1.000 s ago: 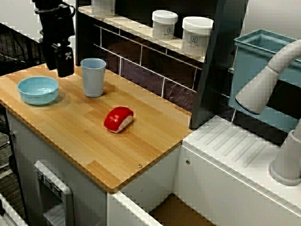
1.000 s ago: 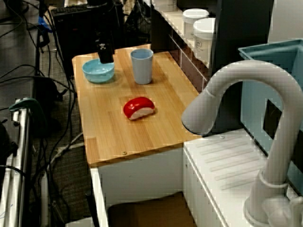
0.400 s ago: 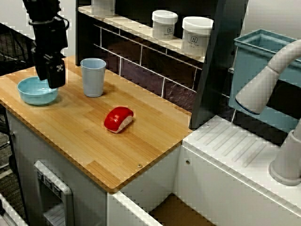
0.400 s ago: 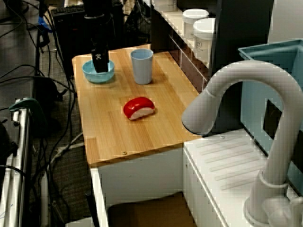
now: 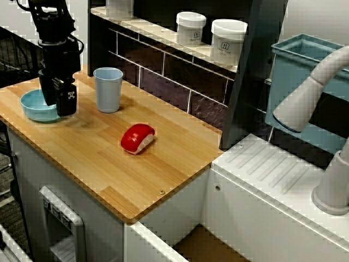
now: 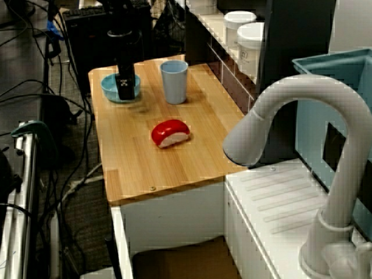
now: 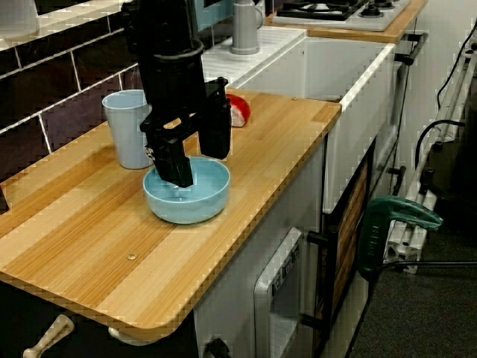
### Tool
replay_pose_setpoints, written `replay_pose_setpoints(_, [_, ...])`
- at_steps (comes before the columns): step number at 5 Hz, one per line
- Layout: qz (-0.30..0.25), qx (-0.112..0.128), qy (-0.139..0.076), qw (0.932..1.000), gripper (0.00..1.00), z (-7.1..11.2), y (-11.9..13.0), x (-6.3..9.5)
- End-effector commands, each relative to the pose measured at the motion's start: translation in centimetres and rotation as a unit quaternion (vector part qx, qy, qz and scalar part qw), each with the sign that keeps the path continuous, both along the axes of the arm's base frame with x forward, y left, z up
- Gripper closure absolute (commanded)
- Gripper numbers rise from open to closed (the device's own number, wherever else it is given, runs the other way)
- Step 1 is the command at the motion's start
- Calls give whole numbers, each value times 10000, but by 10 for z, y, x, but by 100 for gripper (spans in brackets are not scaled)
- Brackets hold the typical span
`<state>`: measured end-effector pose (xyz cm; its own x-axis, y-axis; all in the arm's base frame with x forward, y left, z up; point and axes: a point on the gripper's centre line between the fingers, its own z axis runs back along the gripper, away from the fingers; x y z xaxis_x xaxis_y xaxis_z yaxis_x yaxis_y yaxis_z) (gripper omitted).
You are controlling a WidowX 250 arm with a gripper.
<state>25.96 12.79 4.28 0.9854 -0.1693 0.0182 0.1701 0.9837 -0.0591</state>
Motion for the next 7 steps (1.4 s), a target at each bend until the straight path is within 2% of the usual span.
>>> replay_pose_setpoints(1, [116, -135, -25, 9998, 0, 5, -18, -2])
replay_pose_setpoints(3, [91, -172, 32, 9998, 0, -1, -50, 0])
replay_pose_setpoints(4, [39, -70, -4, 10000, 0, -11, -69, -5])
replay_pose_setpoints(5, [64, -123, -16, 9999, 0, -13, -73, -1])
replay_pose_setpoints(7, [-144, -80, -164, 9997, 0, 1, -91, 6])
